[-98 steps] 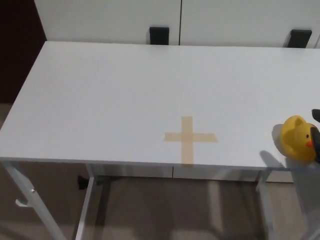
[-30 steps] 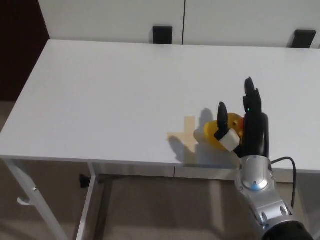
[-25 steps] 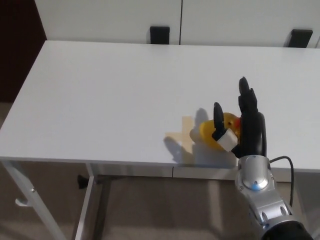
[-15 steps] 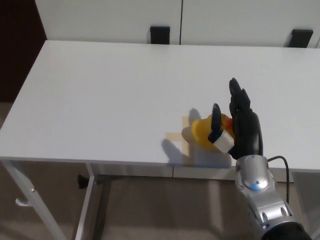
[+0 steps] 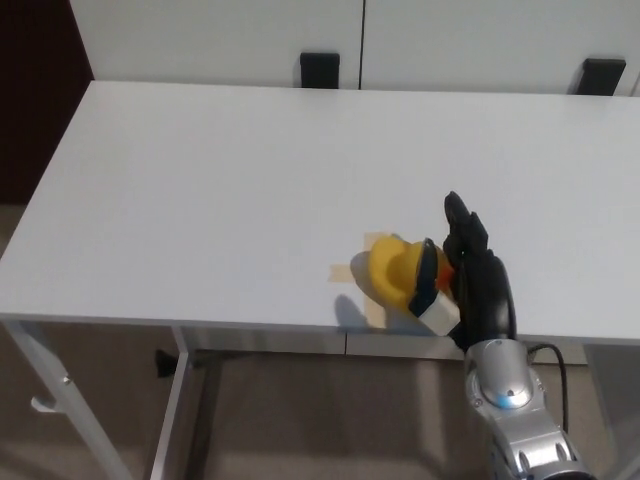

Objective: The robot uses its right hand to push the yellow duck toy to the center of the white desk.

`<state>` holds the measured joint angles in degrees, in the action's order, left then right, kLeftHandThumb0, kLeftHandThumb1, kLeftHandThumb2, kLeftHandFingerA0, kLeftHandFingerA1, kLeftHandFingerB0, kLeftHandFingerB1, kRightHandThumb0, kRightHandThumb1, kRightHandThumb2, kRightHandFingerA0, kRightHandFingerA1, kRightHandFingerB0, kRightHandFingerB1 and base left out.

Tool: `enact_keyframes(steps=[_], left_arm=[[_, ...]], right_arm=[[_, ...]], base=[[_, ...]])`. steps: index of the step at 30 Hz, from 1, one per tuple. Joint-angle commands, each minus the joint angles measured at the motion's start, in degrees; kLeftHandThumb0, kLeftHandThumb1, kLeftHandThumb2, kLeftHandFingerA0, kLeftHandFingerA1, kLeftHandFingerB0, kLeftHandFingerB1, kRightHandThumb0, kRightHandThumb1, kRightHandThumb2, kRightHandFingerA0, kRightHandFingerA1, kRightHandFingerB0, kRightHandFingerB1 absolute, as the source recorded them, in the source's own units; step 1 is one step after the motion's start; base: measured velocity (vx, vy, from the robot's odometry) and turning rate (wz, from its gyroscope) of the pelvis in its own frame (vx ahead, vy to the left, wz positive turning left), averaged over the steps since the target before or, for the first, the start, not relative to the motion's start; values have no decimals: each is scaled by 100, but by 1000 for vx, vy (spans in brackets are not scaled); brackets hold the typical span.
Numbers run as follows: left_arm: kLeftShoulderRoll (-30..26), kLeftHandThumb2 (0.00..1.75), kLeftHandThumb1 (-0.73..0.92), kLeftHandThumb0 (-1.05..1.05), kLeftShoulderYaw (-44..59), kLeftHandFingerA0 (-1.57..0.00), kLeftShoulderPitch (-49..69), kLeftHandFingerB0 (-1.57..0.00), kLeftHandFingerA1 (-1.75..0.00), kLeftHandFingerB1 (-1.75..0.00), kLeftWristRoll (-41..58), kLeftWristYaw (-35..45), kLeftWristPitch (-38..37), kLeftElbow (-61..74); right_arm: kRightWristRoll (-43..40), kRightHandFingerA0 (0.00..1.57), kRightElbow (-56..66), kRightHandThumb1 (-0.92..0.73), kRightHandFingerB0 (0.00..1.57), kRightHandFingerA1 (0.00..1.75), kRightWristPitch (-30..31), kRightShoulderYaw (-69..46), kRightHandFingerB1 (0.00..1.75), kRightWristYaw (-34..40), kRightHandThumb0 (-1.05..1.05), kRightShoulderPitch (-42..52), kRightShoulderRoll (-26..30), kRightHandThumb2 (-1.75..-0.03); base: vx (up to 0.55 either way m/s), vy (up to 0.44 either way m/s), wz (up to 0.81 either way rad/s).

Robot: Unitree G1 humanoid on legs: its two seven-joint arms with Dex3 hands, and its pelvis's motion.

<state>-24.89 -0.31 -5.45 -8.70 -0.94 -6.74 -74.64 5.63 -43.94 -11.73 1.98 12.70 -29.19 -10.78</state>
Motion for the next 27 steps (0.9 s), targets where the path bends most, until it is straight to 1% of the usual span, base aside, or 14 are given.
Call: enact_keyframes(steps=[1, 4, 5, 7, 8, 9, 10, 15, 16, 22, 23, 25, 26, 27], left_arm=[[-72, 175, -51, 29, -2, -149, -2, -154, -89, -85, -62, 17, -183, 20], [-82, 173, -50, 29, -34, -147, 35, -155, -91, -86, -91, 29, -256, 41], [-81, 147, -51, 21, -57, -152, 29, -157, -84, -84, -114, 16, -257, 47], [-80, 147, -51, 21, -84, -152, 18, -157, -84, -84, -138, -2, -244, 55], [-74, 172, -51, 26, -83, -149, 14, -154, -90, -87, -140, -16, -249, 37], [-70, 172, -51, 26, -82, -149, 14, -154, -90, -87, -136, -24, -254, 23], [-69, 93, -11, 5, -81, -142, 15, -140, -126, -123, -130, -4, -271, 12], [-71, 93, -11, 5, -88, -142, 19, -140, -126, -123, -122, 31, -295, 6], [-71, 175, -54, 25, -111, -148, 13, -152, -98, -93, -138, 27, -266, 30], [-60, 153, -48, 29, -134, -148, -16, -156, -87, -85, -142, 10, -183, 61], [-48, 174, -52, 25, -116, -152, -11, -157, -93, -90, -117, 17, -197, 52], [-43, 174, -52, 25, -106, -152, -1, -157, -93, -90, -105, 26, -220, 48], [-25, 92, -12, 7, -88, -141, 4, -139, -125, -122, -87, 29, -229, 32], [-12, 92, -12, 7, -76, -141, 5, -139, -125, -122, -76, 29, -232, 21]], right_arm=[[-42, 0, 72, -85, 0, 16, 87, 84, 6, -129, -105, 157, -120, -118], [-52, 0, 75, -83, 0, 19, 141, 123, 8, -208, -105, 219, -150, -119], [-46, 0, 41, -83, 0, 16, 122, 131, 6, -224, -105, 214, -143, -119], [-39, 0, 5, -83, 0, 16, 95, 140, 6, -238, -105, 204, -133, -119], [-52, 0, 11, -84, 0, 15, 117, 141, 6, -266, -105, 190, -134, -118], [-63, 0, 22, -84, 0, 15, 138, 142, 6, -287, -105, 182, -135, -118], [-75, 0, 41, -83, 0, 13, 201, 155, 7, -347, -105, 158, -131, -118], [-87, 0, 83, -83, 0, 13, 295, 172, 7, -435, -105, 142, -120, -118], [-74, 0, 104, -82, 0, 12, 348, 183, 7, -431, -105, 122, -122, -119], [-37, 0, 146, -84, 0, 13, 372, 202, 6, -418, -105, 58, -112, -118], [293, 0, 133, -92, 0, 0, 359, 306, 0, -1, -93, 49, -9, -72], [537, 0, 120, -92, 0, 0, 365, 381, 0, 308, -93, 52, 64, -72], [1043, 0, 290, -92, 0, 0, 622, 521, 0, 840, -95, 110, 266, -82], [1380, 0, 419, -92, 0, 0, 817, 622, 0, 1196, -95, 152, 408, -82]], base=[[0, 0, 0], [0, 0, 0], [0, 0, 0], [0, 0, 0], [0, 0, 0], [0, 0, 0], [0, 0, 0], [0, 0, 0], [0, 0, 0], [0, 0, 0], [0, 0, 0], [0, 0, 0], [0, 0, 0], [0, 0, 0]])
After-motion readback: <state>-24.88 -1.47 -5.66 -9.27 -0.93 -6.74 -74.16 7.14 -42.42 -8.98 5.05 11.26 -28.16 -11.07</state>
